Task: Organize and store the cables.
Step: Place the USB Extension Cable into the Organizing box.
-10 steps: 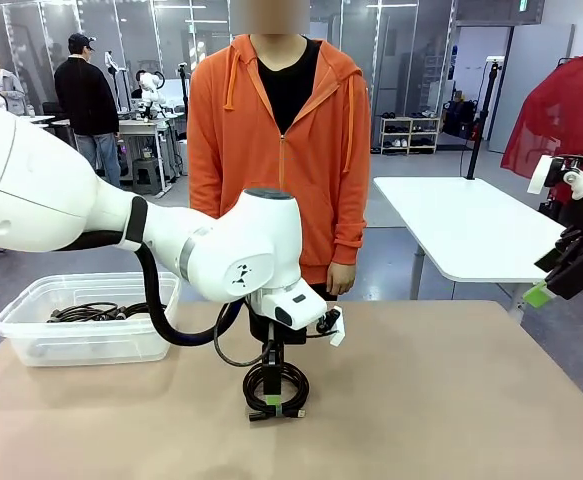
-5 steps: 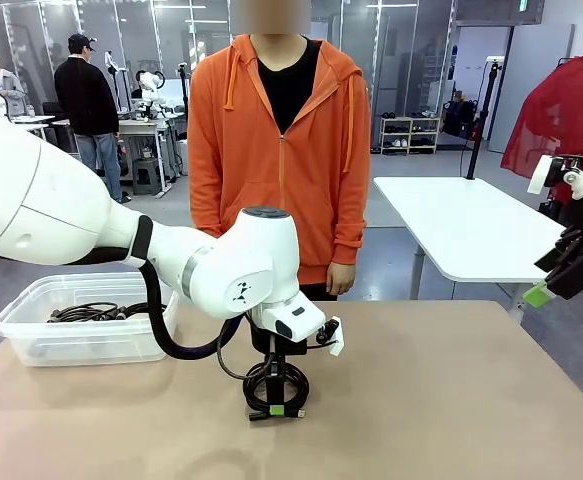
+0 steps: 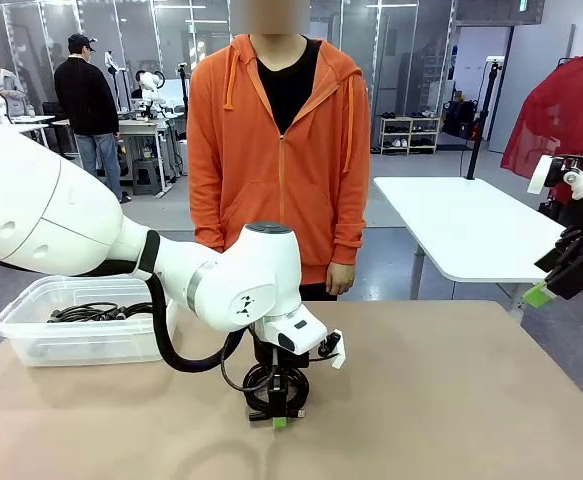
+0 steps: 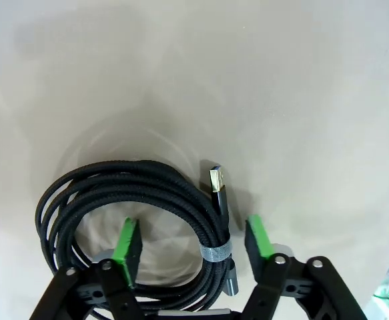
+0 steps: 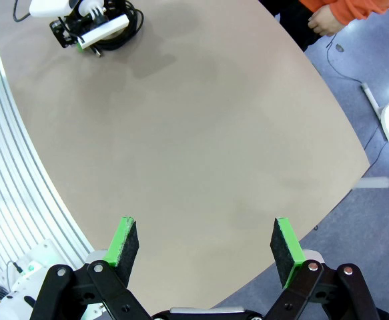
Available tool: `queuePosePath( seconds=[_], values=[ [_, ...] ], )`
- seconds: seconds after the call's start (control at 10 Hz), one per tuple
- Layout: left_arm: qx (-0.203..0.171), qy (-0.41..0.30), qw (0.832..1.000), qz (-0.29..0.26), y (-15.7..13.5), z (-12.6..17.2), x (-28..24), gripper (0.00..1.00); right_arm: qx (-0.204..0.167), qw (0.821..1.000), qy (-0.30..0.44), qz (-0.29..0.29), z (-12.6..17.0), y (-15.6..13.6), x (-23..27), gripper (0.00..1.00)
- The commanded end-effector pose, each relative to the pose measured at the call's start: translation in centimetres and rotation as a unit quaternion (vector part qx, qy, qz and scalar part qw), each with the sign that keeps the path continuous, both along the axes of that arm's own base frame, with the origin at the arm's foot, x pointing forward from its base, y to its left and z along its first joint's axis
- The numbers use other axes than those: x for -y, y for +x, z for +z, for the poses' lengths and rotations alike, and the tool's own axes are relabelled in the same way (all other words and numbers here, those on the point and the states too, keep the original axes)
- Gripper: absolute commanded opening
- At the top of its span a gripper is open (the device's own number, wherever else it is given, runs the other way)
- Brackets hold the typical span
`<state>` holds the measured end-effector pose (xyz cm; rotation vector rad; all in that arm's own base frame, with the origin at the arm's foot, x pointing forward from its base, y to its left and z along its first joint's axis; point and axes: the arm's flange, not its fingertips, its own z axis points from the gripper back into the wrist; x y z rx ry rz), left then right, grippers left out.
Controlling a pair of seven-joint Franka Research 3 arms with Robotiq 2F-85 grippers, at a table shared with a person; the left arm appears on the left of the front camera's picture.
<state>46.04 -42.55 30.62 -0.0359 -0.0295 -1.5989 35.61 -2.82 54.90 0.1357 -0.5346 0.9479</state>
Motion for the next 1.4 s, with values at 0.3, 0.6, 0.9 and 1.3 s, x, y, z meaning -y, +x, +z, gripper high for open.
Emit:
queuePosePath(
  seconds=[0.3, 0.6, 0.9, 1.3],
  values=[
    [-0.013, 0.011, 1.0, 0.01, -0.2, 0.9, 0.4, 0.0, -0.002, 1.0, 0.0, -0.004, 0.2, 0.2, -0.1, 1.0],
    [-0.018, 0.012, 1.0, 0.009, -0.3, 1.1, 0.2, 0.0, -0.002, 1.0, 0.0, -0.004, 0.2, 0.2, -0.1, 1.0],
    [-0.067, 0.011, 0.997, -0.024, -1.9, 4.2, 0.4, 0.0, -0.002, 1.0, 0.0, -0.004, 0.2, 0.2, -0.1, 1.0],
    [-0.019, 0.042, 0.998, -0.034, -5.8, 15.5, -0.2, 0.0, -0.002, 1.0, 0.0, -0.004, 0.2, 0.2, -0.1, 1.0]
  ],
)
